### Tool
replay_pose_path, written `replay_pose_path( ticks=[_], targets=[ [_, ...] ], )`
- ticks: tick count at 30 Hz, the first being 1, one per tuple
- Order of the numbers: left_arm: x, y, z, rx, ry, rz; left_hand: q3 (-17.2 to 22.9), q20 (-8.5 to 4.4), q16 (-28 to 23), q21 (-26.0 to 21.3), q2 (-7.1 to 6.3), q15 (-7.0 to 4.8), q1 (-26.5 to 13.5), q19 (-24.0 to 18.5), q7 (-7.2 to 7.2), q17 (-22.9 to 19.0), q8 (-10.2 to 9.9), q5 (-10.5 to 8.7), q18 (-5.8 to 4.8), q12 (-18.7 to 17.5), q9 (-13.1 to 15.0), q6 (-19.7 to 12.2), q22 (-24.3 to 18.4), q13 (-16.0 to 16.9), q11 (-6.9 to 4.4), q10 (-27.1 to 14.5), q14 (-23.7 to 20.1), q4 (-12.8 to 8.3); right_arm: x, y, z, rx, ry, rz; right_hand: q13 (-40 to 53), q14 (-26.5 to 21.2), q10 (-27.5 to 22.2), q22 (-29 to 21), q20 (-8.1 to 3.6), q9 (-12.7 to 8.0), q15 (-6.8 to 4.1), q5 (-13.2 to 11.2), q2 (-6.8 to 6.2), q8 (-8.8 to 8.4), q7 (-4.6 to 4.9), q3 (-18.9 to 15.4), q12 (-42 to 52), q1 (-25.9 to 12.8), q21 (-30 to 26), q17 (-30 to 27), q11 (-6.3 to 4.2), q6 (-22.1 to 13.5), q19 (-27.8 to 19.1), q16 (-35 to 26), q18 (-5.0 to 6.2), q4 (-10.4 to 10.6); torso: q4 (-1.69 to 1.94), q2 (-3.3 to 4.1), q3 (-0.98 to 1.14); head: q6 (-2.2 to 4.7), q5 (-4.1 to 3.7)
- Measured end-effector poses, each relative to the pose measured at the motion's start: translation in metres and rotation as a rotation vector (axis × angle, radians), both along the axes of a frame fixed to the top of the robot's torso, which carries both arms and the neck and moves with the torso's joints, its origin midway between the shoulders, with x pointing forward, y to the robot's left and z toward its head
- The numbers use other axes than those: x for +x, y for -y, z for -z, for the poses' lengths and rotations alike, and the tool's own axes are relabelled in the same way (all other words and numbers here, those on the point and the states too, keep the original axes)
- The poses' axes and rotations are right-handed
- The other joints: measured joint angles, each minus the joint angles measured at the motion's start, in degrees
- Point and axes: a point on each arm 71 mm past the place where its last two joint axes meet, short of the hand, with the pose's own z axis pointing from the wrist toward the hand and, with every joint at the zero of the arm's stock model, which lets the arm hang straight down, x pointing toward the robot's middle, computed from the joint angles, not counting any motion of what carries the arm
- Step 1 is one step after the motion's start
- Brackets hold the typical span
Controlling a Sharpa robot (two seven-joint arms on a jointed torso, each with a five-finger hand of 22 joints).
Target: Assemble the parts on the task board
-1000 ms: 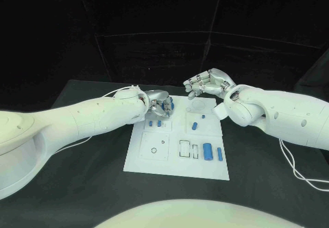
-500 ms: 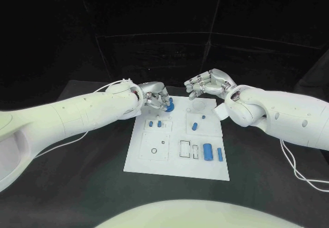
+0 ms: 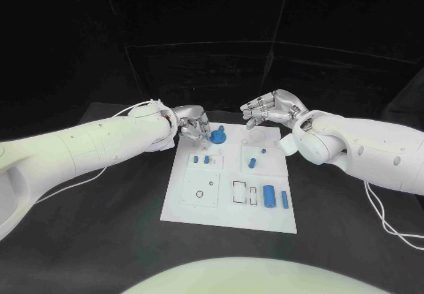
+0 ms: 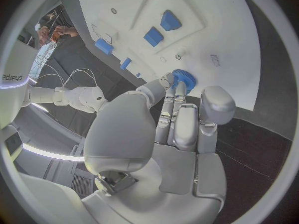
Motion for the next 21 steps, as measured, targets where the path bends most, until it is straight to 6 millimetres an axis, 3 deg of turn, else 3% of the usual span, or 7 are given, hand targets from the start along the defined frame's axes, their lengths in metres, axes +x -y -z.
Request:
replay_pose_path(
  ticks=[21],
  targets=[
    [-0.003,-0.002,0.016,0.032,-0.072,-0.003,0.0,0.0,0.0,0.0,-0.33,0.0,-0.3,0.0,0.0,0.1,0.0,-0.12,0.0,-0.2,0.0,0.4,0.0,0.1,-0.21,0.6,0.0,0.0,0.0,0.002,0.0,0.0,0.001,0.002,0.0,0.0,0.0,0.0,0.0,0.0,0.0,0.0,0.0,0.0,0.0,0.0,0.0,0.0,0.0,0.0,0.0,0.0,0.0,0.0,0.0,0.0,-0.14,0.02,0.02,-0.13,0.3]
  ],
)
